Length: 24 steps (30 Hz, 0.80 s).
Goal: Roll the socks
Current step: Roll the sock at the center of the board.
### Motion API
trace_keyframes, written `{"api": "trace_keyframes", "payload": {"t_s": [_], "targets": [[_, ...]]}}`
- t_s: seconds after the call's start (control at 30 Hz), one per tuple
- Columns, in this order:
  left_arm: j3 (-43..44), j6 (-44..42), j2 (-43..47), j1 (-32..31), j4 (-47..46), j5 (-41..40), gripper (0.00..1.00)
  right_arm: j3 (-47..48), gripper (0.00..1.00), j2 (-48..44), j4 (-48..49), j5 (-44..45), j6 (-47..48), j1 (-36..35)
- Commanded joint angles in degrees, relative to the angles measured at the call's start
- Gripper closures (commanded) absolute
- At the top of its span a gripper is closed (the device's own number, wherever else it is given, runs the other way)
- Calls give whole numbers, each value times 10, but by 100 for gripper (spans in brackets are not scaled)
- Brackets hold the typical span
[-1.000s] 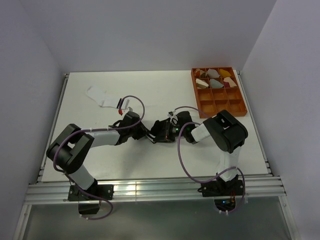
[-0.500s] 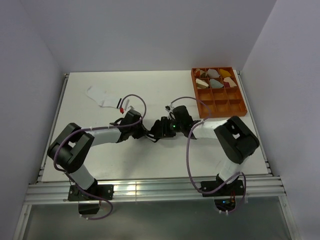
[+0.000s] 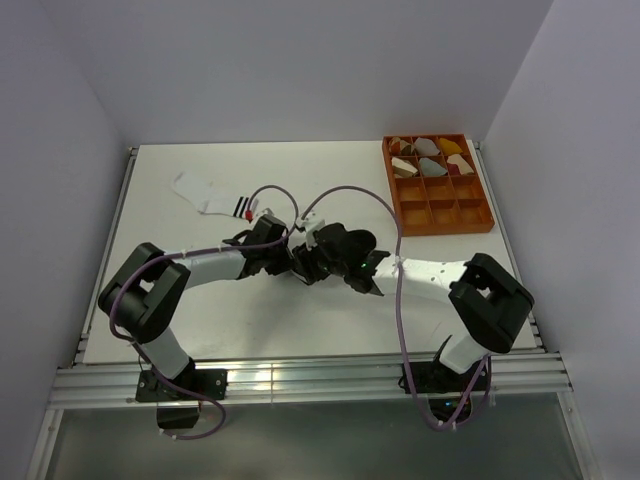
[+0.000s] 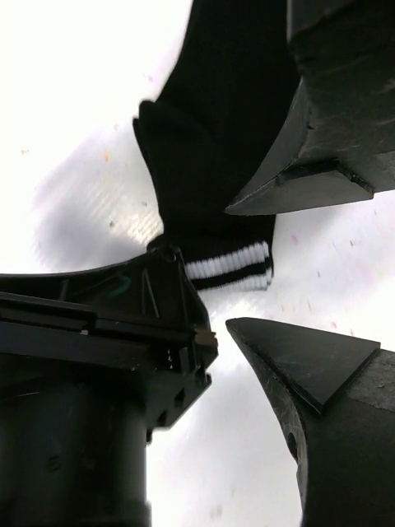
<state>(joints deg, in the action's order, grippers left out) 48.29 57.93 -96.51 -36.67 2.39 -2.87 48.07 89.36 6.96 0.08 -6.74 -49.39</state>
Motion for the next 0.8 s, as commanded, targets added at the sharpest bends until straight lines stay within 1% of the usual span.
{"api": "trace_keyframes", "payload": {"t_s": [0.0,0.1,0.23,0.43,0.6,0.77], "targets": [[11,-26,-16,-3,42,-9,100,-21,41,10,46,75,87,-30],[18,-28,-19,-3,46,-6,100,-38,41,14,83,97,117,-46],[24,-31,-24,-2,52,0,100,-51,43,23,107,109,143,-75],[25,-27,-27,-3,49,8,100,-54,44,62,141,106,151,-85],[23,-24,-25,-2,50,9,100,-39,47,108,140,110,140,-90],[20,-21,-19,-3,52,11,100,-14,52,129,105,128,125,-90]]}}
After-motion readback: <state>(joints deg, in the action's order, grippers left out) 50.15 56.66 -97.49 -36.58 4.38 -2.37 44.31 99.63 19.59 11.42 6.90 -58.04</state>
